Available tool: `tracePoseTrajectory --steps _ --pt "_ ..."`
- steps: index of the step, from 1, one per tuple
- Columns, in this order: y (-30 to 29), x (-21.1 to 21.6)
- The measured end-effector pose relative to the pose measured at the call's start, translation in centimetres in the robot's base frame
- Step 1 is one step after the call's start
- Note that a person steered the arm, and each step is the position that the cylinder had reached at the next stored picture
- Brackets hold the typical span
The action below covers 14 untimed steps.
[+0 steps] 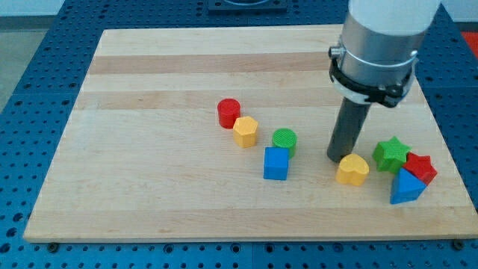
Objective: Push the red circle to the right of the yellow hexagon
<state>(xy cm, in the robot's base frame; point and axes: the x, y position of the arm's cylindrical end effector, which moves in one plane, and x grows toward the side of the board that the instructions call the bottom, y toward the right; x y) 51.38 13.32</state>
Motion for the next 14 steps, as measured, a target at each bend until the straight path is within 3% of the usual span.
tracePoseTrajectory --steps 1,2,3,4,6,7,11,14 --pt "0.6 1.2" --pt "-1.0 -1.2" --pt "-5.2 -8.4" --pt "-12.1 -12.6" --pt "-22.0 -12.6" --pt "-21.9 -10.3" --pt "-6.8 -1.2" --pt "-1.8 0.0"
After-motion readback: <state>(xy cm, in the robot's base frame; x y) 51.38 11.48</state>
